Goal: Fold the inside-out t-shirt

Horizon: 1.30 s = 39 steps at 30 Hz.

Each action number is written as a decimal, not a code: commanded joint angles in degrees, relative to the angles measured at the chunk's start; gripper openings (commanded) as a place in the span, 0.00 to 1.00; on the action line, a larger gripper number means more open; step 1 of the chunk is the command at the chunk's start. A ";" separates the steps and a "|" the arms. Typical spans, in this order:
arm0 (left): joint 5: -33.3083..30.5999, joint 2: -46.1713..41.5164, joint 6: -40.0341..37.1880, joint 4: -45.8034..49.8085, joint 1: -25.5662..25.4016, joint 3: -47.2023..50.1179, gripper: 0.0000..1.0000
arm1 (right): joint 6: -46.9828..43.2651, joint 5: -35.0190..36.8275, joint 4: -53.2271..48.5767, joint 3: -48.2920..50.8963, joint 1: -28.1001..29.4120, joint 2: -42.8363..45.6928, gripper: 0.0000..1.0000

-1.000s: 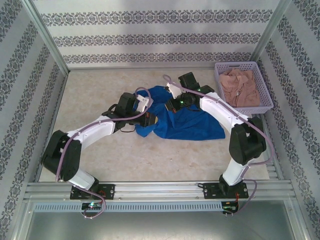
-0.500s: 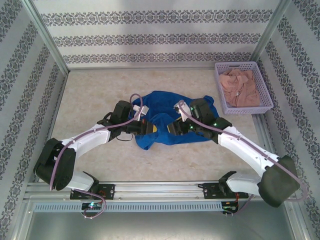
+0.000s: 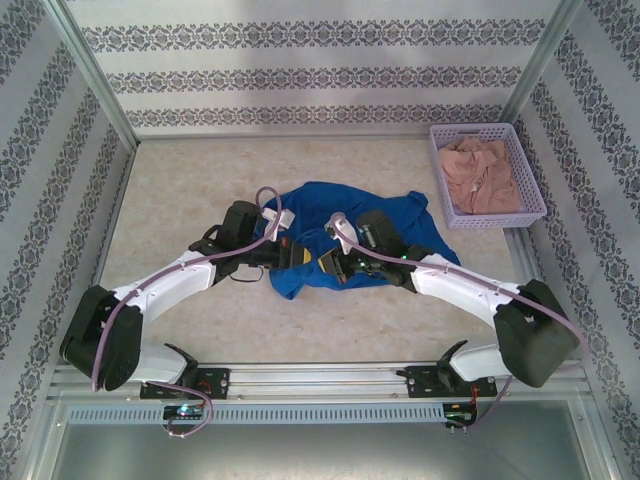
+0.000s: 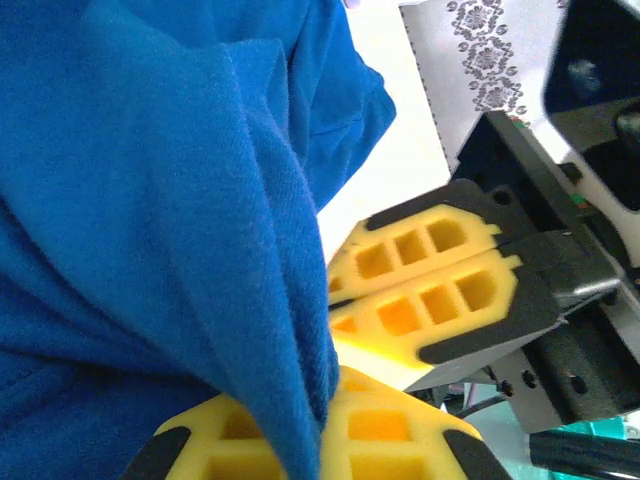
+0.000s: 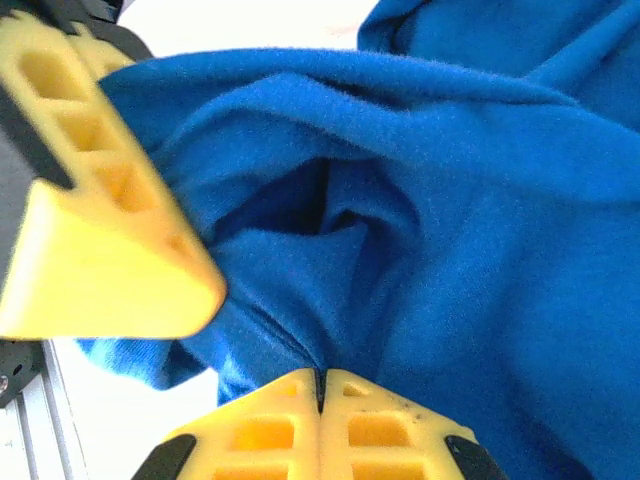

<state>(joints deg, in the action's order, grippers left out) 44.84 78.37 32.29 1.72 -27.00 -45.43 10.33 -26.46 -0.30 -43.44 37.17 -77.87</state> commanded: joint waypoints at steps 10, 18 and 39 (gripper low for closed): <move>-5.23 1.93 -5.58 3.85 -0.07 -1.10 0.19 | 0.02 -0.02 0.19 10.42 -2.37 10.67 0.00; 3.33 0.60 -4.44 -2.73 0.07 0.60 0.00 | 7.45 32.17 -18.48 5.68 1.25 13.17 0.25; 4.08 -0.85 -3.90 -0.75 0.09 -1.13 0.00 | 6.72 29.45 5.16 4.15 13.81 -0.30 0.70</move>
<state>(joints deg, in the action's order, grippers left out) 47.99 79.57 27.81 1.23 -26.98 -45.45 13.69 -2.90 -0.08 -39.33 50.06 -75.02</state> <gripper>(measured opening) 0.054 0.705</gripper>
